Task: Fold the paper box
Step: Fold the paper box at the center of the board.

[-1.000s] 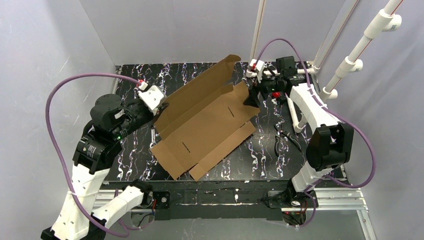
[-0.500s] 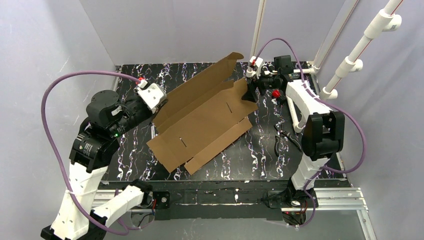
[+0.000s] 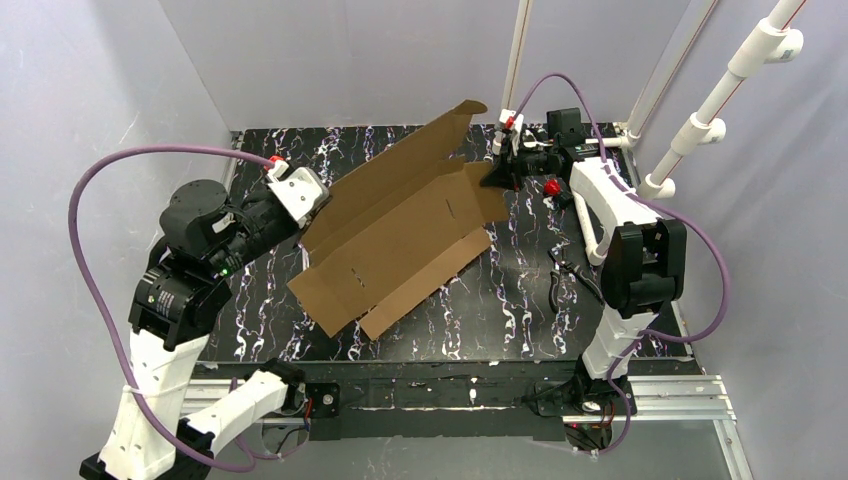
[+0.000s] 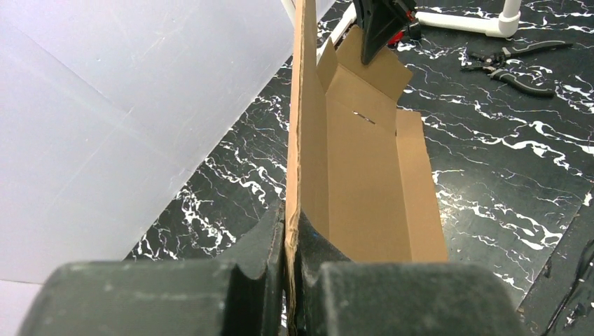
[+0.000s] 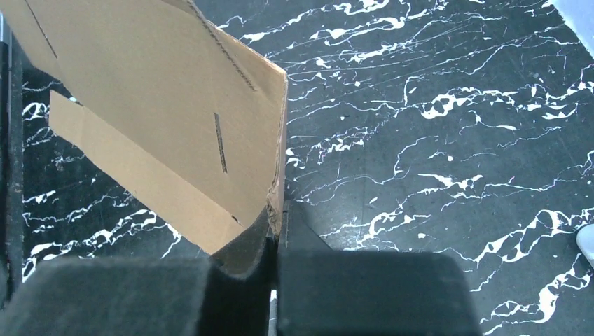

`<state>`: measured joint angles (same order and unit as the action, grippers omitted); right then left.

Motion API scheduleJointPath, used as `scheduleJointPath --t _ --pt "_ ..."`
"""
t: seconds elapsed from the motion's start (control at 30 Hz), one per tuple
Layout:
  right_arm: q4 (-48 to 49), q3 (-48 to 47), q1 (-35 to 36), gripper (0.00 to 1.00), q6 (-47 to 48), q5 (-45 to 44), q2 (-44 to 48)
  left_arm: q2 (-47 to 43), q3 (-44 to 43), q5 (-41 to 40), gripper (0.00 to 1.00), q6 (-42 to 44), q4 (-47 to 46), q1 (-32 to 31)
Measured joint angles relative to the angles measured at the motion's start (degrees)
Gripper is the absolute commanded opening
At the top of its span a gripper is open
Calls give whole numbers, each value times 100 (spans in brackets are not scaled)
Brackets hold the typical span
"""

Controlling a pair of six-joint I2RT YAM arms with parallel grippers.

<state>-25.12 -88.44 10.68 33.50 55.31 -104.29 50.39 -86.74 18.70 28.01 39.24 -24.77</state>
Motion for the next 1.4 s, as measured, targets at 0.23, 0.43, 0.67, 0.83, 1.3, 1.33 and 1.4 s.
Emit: scheduleJointPath --t 0.23,0.43,0.67,0.83,1.3,1.33,1.4 --pt "1287 162 -2 1 -647 140 20 190 -299 68 0 33 -57 -4" --pt "2645 186 -2 1 -1241 72 -109 245 -256 258 0 -57 -278 -9" --pt "4181 1423 -2 1 -1681 79 -225 48 487 387 0 -168 -400 -11" --pt "4544 1709 -2 1 -1676 197 -562 151 811 358 0 -160 -455 -11" --pt "2437 769 -28 23 723 752 -894 -59 1167 332 0 -170 -597 -11" --pt "2308 758 -35 28 885 754 -894 -114 1252 348 0 -201 -623 -11" --pt "2105 776 -55 37 1110 715 -894 -205 1377 389 0 -273 -662 -13"
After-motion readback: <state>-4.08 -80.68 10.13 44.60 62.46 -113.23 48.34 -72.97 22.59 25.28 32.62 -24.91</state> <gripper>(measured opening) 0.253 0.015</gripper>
